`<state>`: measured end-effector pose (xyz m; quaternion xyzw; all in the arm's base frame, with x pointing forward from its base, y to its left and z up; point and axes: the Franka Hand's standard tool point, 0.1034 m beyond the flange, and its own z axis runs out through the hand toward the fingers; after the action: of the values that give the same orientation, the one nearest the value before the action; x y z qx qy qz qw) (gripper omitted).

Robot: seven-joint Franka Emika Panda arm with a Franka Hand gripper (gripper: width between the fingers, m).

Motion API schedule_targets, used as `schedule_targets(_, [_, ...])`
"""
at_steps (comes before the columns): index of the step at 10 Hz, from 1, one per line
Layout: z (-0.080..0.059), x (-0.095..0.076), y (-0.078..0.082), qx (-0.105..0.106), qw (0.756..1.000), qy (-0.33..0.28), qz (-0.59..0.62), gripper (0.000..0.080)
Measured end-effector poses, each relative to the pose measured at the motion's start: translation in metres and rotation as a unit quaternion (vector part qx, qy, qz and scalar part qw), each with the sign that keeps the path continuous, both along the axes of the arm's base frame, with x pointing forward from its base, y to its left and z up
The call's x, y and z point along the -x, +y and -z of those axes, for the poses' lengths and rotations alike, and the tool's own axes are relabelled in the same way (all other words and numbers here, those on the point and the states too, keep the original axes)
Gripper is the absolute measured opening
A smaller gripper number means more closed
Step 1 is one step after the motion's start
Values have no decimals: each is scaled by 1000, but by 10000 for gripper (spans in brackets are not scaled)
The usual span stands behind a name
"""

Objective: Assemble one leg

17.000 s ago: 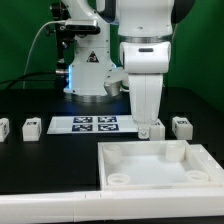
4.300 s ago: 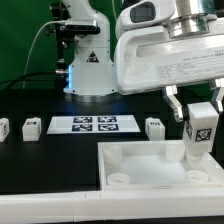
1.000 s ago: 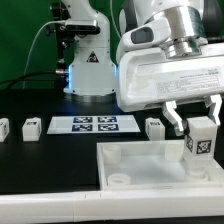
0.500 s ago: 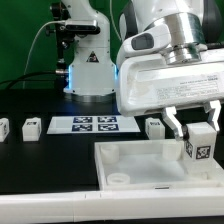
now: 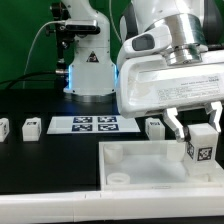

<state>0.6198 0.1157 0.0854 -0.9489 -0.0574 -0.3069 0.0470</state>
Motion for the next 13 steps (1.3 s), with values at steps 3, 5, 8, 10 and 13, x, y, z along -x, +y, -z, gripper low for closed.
schedule_targets(3, [-1, -1, 0, 5, 1000, 7, -6, 293])
schedule_targets(5, [-6, -3, -5, 8, 1000, 6, -7, 546])
schedule_targets(8, [-12, -5, -6, 10, 1000, 0, -11, 640])
schedule_targets(10, [-18, -7, -7, 12, 1000, -1, -12, 648])
schedule_targets(13, [-36, -9, -7, 12, 1000, 11, -15, 649])
